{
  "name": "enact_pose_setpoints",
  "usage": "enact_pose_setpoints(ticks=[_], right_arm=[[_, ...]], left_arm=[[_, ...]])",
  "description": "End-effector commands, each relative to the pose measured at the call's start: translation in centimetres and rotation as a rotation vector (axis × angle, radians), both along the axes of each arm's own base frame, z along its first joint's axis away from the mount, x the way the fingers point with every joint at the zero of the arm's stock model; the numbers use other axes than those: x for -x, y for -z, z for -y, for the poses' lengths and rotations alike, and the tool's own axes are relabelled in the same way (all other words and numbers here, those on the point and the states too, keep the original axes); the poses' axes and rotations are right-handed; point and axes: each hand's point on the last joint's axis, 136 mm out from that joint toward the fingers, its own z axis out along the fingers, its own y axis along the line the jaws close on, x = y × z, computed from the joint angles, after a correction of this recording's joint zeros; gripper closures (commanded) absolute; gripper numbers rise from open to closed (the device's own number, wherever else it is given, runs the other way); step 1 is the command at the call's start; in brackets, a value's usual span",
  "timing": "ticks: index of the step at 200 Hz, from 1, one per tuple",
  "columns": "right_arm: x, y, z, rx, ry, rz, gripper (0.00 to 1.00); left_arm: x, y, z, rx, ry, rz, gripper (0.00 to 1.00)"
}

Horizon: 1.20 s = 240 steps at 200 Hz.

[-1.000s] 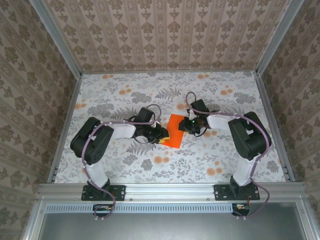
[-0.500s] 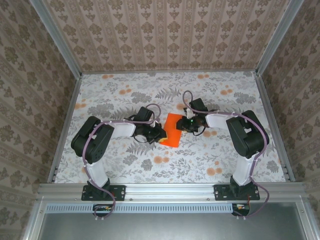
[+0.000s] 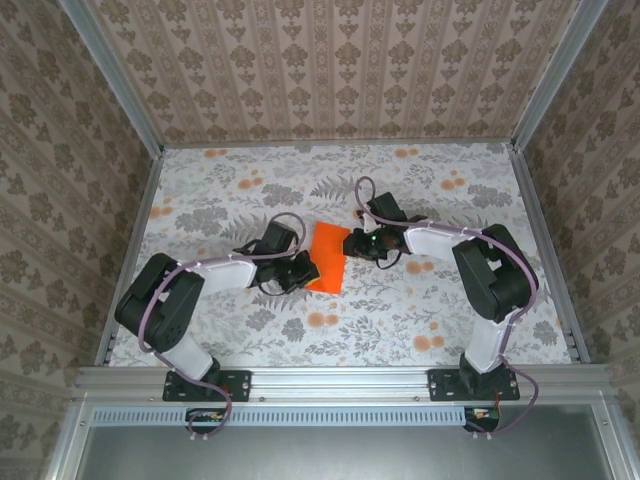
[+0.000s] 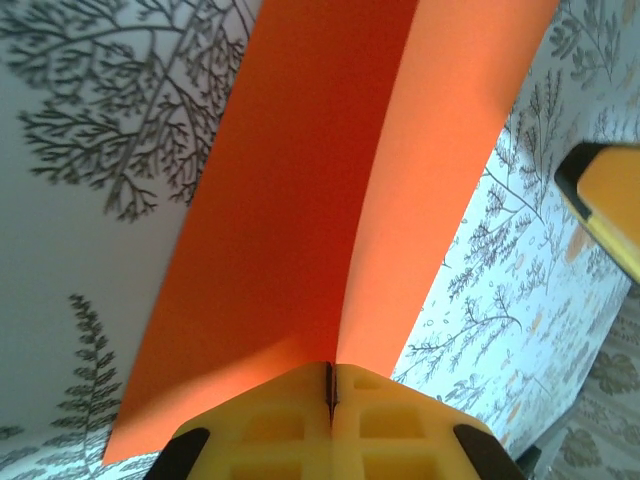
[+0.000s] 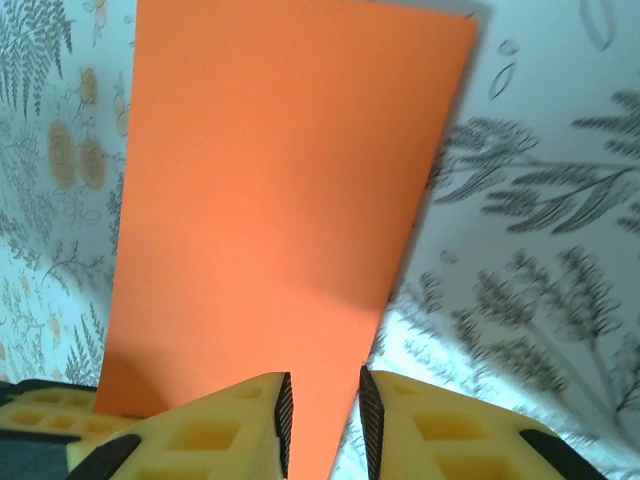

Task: Fold a paper plane with a square sheet of paper (pick it up from the middle)
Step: Fold the triangle a second time at the center of the table.

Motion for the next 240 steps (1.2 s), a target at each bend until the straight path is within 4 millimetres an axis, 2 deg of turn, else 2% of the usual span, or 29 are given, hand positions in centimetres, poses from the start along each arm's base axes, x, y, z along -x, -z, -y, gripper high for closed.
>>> enact_pose_setpoints(ticks=[1, 44, 85, 108, 139, 191, 240], right_arm=[[1.5, 0.1, -0.4, 0.026, 0.019, -0.04, 0.72], [2.0, 1.7, -1.8, 0.054, -0.007, -0.088, 0.75], [2.1, 3.0, -2.3, 0.058, -0.037, -0.13, 0.75], [2.4, 3.8, -1.9, 0.09, -0.037, -0.148, 0.75], [2.8, 4.8, -0.8, 0.158, -0.023, -0.175, 0.76], [3.0, 5.4, -0.2, 0.198, -0.016, -0.199, 0.76], [2.8, 5.0, -0.4, 0.181, -0.015, -0.2, 0.76]], left_arm=[[-0.3, 0.0, -0.2, -0.014, -0.079, 0.006, 0.98], [0.2, 0.3, 0.2, -0.007, -0.088, -0.011, 0.97], [0.3, -0.2, 0.5, 0.011, -0.052, -0.006, 0.86], [0.5, -0.7, 0.8, 0.04, -0.024, -0.001, 0.78], [0.5, -2.5, 1.4, 0.112, 0.008, 0.037, 0.69], [-0.1, -5.0, 2.3, 0.168, 0.055, 0.112, 0.64], [-1.7, -5.6, 3.4, 0.199, 0.085, 0.149, 0.6]])
